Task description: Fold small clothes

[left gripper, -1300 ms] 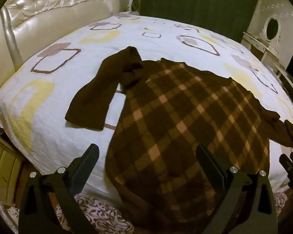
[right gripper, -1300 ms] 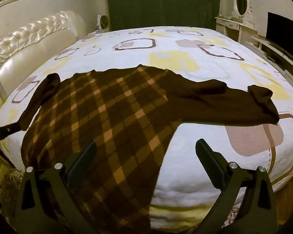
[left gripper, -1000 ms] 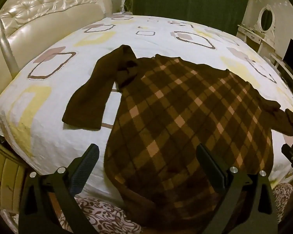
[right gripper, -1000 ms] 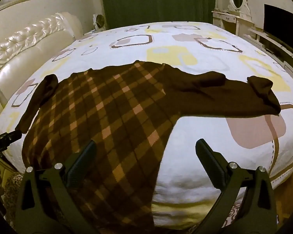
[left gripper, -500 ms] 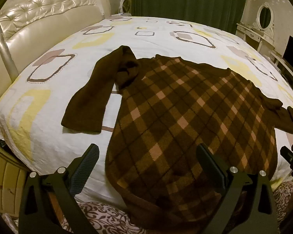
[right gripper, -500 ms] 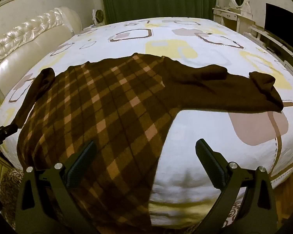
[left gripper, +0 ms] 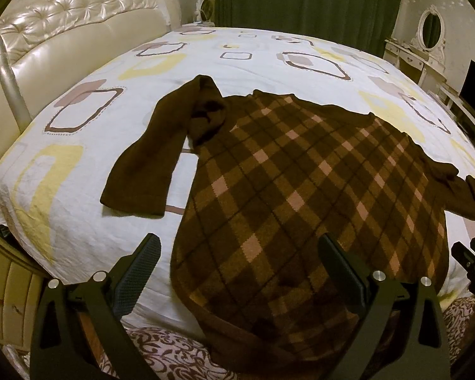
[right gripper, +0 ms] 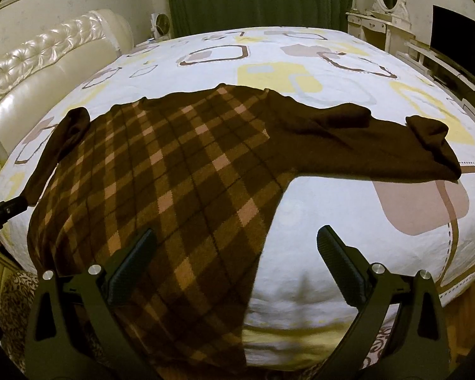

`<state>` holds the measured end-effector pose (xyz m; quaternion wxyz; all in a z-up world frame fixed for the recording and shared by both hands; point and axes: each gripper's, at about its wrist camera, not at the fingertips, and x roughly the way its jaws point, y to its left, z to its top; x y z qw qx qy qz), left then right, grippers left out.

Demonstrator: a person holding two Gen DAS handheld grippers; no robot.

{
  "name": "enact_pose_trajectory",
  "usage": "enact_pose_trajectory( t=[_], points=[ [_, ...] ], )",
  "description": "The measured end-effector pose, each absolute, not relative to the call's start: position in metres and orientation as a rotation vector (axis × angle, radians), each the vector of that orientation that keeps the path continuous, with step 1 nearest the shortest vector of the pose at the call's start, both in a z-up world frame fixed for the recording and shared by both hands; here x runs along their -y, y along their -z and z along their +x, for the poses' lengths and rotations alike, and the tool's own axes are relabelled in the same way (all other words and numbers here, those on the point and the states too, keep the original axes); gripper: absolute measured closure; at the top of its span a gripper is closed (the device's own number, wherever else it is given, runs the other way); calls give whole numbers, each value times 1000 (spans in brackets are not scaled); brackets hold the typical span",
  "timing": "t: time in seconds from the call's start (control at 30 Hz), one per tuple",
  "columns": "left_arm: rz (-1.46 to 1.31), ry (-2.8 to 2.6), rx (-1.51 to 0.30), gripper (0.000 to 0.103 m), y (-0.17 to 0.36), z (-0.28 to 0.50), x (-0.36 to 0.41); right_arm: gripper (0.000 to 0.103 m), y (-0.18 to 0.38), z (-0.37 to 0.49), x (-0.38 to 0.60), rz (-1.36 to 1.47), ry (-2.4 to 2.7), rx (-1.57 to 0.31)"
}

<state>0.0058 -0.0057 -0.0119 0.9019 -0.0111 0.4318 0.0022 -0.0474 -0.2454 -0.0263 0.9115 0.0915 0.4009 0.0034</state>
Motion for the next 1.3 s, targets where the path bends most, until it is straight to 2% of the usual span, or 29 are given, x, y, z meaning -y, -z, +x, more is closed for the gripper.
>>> enact_pose_trajectory(
  t=[1.3],
  points=[
    [-29, -9, -888, 4, 7, 5, 6, 2, 29, -47, 239, 179, -10, -838]
  ],
)
